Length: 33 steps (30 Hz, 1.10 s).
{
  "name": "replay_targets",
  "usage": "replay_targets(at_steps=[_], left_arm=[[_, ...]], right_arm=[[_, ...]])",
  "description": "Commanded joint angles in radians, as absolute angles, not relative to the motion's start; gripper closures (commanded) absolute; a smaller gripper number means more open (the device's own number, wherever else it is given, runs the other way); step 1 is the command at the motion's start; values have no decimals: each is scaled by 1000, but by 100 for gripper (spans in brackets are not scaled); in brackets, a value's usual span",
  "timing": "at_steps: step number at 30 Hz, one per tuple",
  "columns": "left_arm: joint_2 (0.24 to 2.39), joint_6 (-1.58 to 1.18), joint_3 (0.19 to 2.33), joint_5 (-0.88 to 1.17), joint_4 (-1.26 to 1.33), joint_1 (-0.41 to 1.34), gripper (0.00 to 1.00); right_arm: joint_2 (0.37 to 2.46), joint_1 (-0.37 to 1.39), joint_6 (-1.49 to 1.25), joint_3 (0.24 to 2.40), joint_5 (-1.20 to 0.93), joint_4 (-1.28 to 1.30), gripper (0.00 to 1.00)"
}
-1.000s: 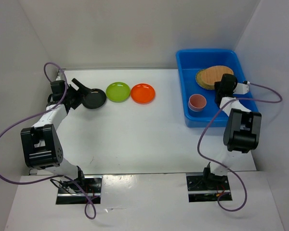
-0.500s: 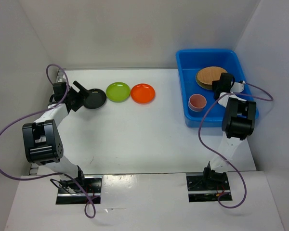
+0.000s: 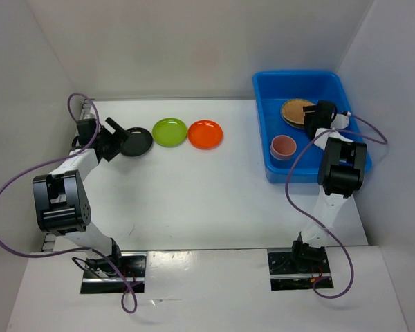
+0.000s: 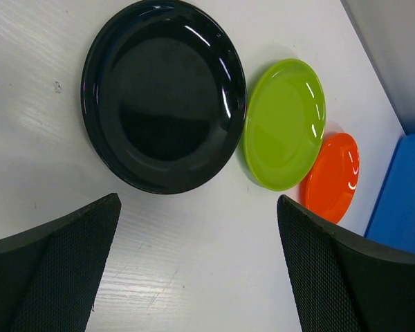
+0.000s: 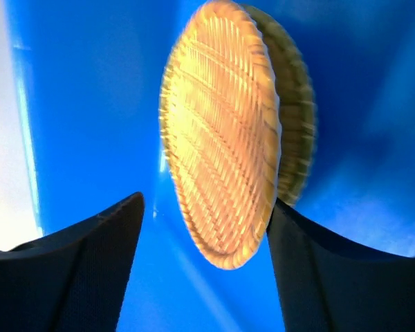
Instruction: Place the mixed dishes into the plastic bin
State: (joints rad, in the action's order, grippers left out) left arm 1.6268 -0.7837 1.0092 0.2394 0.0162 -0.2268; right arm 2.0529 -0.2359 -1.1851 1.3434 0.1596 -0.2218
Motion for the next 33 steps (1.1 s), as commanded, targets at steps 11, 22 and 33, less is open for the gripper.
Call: replay_targets(at_steps=[11, 22, 33], left_arm=[[1672, -746, 999, 199, 23, -233, 0], [1723, -746, 999, 199, 34, -233, 0], [1815, -807, 999, 154, 98, -233, 8]], right_arm=[[1938, -275, -934, 1491, 158, 94, 14], [1705, -293, -841, 1275, -3, 54, 14], [1341, -212, -695, 1197, -93, -38, 6]])
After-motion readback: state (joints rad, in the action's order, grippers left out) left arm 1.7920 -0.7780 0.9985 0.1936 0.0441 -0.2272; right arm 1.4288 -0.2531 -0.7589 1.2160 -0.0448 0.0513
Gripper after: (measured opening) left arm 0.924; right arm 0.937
